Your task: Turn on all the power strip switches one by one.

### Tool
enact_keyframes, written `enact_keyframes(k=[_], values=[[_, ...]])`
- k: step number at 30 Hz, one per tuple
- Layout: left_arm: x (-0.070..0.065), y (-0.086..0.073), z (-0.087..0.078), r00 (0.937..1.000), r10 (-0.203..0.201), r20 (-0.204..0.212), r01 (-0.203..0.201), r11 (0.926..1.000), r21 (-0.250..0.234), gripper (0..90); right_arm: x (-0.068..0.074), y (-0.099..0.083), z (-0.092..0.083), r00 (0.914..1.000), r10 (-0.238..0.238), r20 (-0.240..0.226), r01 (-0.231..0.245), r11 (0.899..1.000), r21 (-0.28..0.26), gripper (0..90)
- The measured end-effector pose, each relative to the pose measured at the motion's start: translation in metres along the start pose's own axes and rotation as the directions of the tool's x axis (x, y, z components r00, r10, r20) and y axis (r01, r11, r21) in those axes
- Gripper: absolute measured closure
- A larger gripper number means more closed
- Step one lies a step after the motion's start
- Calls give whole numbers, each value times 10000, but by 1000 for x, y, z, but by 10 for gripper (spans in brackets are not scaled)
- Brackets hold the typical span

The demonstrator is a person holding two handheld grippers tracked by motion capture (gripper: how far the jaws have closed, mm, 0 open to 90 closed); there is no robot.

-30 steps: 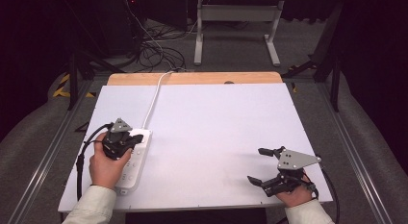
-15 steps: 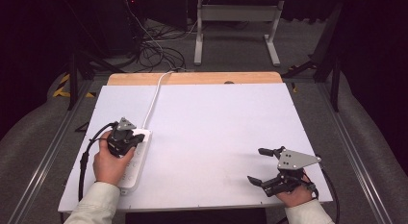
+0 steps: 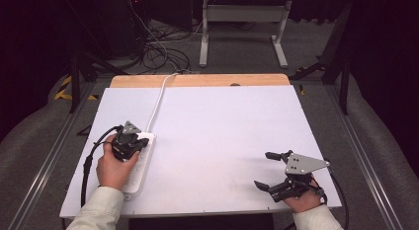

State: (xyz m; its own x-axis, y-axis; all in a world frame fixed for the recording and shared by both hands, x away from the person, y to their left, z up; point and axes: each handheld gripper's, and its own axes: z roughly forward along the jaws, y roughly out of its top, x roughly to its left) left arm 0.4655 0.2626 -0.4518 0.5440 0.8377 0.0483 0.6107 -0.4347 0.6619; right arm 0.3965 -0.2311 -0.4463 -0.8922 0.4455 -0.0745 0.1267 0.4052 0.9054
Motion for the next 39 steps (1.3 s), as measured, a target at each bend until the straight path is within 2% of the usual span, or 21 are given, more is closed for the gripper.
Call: enact_keyframes(k=[5,12,15,17,24,27,29,31,33,37,38,39], values=[[-1,-1,0,9999,122,-6,-122,9999,-30,900,0,0,0,10000,-6,-22,6,10000,9,54],[2,-3,1,9999,-35,125,36,9999,-149,900,1,0,0,10000,22,-50,-22,10000,0,55],[4,-5,1,9993,-181,334,188,9996,-211,900,1,0,1,10000,7,-81,-6,10000,19,55],[3,-5,2,9998,-51,179,54,9998,-197,900,1,0,1,10000,8,-80,-8,10000,45,54],[0,-5,3,10000,-22,9,22,9998,-212,900,1,0,1,9999,8,-100,-7,10000,61,55],[1,-4,4,10000,33,10,-32,9997,-256,900,1,0,2,10000,-19,-86,19,10000,82,55],[1,-5,4,9998,-148,125,151,9995,-260,900,1,0,2,10000,-11,-92,12,10000,71,54],[1,-5,4,9999,-22,117,25,9997,-231,900,1,0,1,10000,-6,-75,6,10000,64,55],[0,-5,5,10000,-77,54,78,9998,-209,900,2,0,1,10000,-3,-53,4,10000,60,55],[-1,-3,5,9993,-208,300,213,9997,-143,900,2,0,1,10000,0,-55,0,10000,59,55],[-5,-3,3,10000,16,-26,-17,9999,-146,900,2,0,0,10000,1,-39,-1,10000,43,55],[-9,-2,0,9979,401,-507,-406,9991,-91,900,2,0,0,10000,1,-39,-1,10000,43,55]])
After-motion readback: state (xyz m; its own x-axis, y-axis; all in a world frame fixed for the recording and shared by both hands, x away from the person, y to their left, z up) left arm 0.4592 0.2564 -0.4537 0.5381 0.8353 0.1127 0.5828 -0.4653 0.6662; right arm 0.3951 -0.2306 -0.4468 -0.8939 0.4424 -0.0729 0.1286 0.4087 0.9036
